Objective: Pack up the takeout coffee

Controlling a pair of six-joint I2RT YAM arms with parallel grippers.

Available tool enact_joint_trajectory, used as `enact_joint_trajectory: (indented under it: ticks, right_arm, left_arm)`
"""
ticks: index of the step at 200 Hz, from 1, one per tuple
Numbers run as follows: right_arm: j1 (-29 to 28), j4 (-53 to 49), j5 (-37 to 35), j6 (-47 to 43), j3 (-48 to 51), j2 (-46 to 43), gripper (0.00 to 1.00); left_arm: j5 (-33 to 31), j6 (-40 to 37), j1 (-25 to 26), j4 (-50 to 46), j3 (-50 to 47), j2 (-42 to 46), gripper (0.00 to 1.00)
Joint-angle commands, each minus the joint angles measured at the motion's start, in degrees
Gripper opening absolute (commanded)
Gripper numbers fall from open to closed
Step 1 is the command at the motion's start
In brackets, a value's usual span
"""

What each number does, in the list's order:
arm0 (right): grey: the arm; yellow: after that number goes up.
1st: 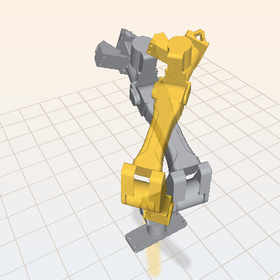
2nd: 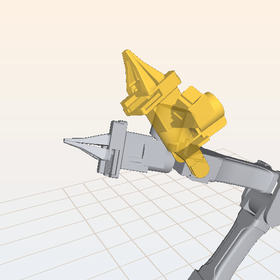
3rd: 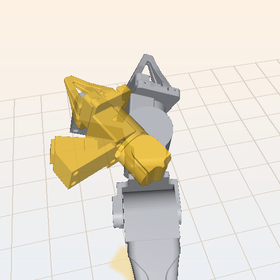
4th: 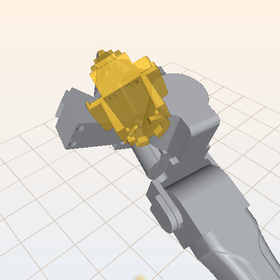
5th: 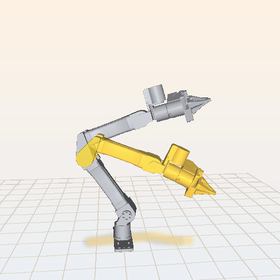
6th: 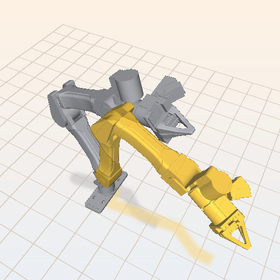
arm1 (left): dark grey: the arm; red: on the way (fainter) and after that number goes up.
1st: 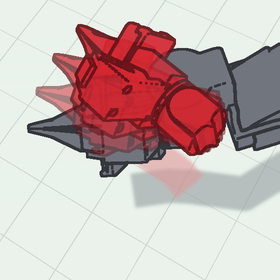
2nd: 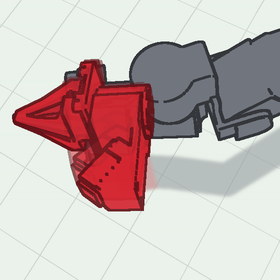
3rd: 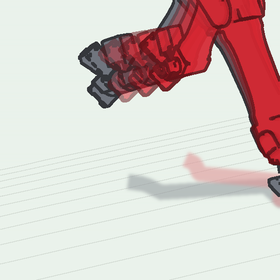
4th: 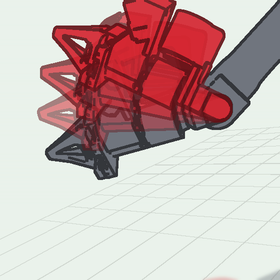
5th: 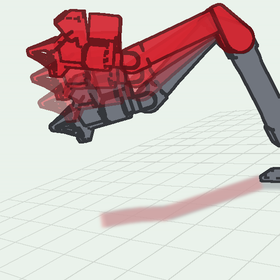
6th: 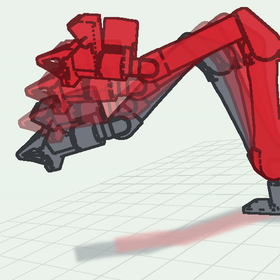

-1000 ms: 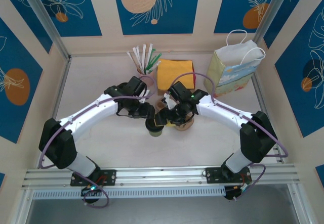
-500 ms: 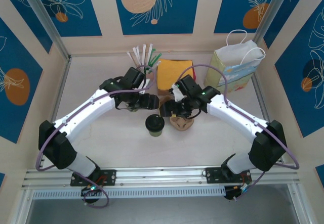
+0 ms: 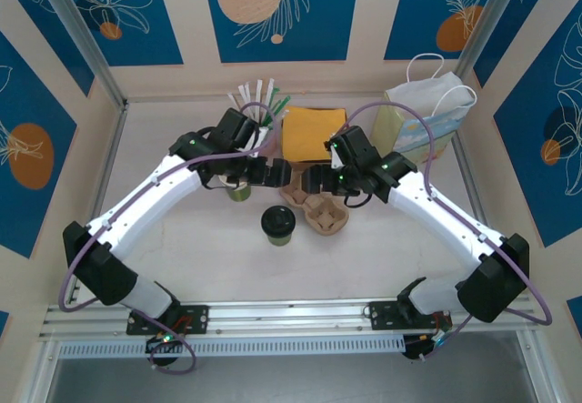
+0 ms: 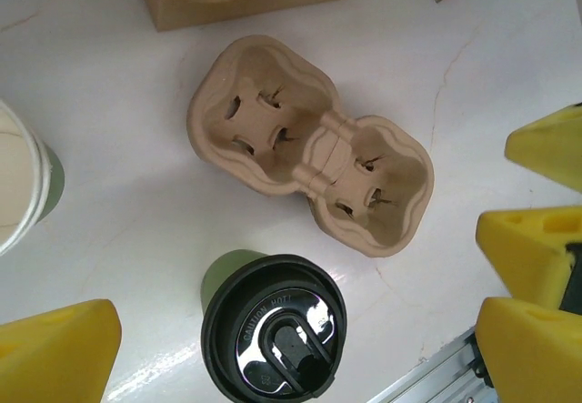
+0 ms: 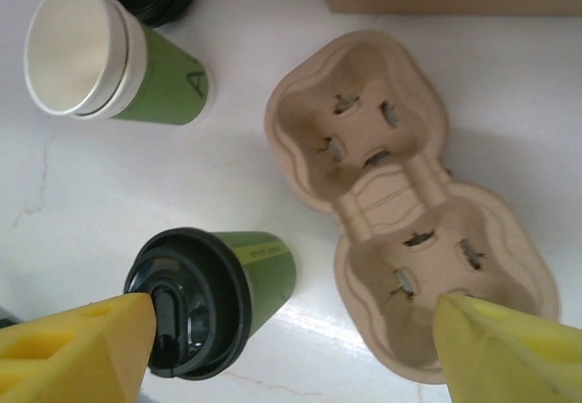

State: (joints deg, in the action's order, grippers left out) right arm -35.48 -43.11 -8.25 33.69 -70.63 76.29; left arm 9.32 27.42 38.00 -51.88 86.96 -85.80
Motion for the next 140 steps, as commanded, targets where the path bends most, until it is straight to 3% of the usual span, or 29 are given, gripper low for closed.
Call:
enact_joint_trajectory:
  ticks: [1,35,82,140]
  right_arm:
    - [0.73,-2.53,-6.11,-1.61,-3.78,-0.66,0.80]
    - [3.40,-9.90,-11.09,-2.04,-13.56,2.28,0.82]
    - [11.49,-21.39,-18.67,5.85,-29.14,7.61,0.78]
    - [23.40,-28.16,-20.08,10.57,-38.96,12.63,0.73]
  left_arm:
    - [-1.59,-2.87,-0.56,-2.18,1.68,2.92,1.00]
    - [-1.72,-4.22,-0.83,-3.82,1.00,5.85,1.00]
    - [-4.67,-3.80,-0.83,-3.76,-3.02,12.42,1.00]
    - [-0.73,-3.88,-0.82,-0.63,-5.53,17.79,1.00]
